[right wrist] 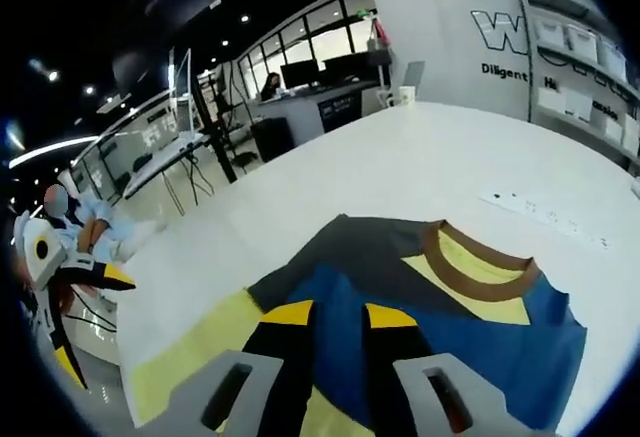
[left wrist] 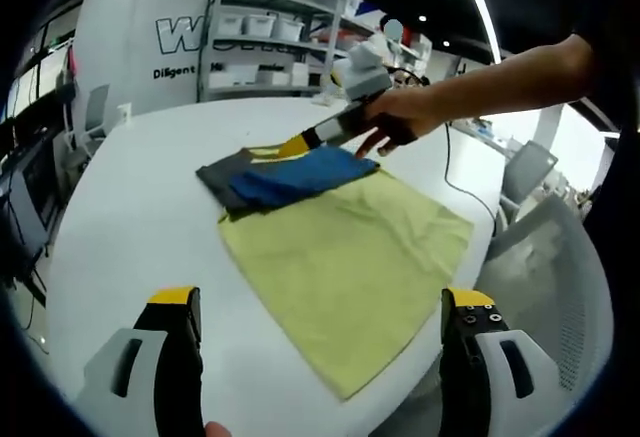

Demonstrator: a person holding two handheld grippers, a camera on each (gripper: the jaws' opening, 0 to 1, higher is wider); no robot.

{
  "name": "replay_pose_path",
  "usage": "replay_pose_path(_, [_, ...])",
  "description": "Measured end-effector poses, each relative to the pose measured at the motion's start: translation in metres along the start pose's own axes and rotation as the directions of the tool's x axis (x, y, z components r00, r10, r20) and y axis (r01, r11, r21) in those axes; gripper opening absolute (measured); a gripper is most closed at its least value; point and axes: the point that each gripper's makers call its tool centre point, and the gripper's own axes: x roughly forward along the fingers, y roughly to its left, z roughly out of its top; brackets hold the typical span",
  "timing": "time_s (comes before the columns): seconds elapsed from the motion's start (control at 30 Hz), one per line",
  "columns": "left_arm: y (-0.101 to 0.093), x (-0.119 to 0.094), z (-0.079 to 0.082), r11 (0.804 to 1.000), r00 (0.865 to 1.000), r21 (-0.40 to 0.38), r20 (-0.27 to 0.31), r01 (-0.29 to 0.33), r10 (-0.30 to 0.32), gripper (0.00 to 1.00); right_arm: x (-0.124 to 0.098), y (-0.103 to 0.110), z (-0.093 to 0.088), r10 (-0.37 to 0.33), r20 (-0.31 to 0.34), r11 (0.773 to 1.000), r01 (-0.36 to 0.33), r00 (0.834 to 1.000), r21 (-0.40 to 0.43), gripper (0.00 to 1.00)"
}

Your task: Fold the garment on the visible template until the final outline fits inside the template.

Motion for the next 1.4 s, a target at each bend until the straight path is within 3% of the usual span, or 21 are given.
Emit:
replay_pose_path(0.27, [-0.004,0.017,0.006,0.999,1.0,0.029,-0.008,0.026,-0.026,0.92,-0.003,-0.013,-0.001,-0.017,-0.001,1.0,0.017,1.0,-0.017,0.13])
replay_pose_path(0.77, [0.0,0.056,0.014,0.997,0.999,0.064,-0.033,0.039,-0.037,0.77,0.001,-0.035,-0.012,-0.03,-0.058,0.99,0.021,0.998,-0.136,0.15])
replay_pose_path(1.4, [0.025,0.099,0.024,0.997,0.998,0.074,-0.065,0.021,-0.017,0.55,0.02,-0.05,-0.022,-0.021,-0.122,0.971,-0.009,0.992,-0.237,0.16])
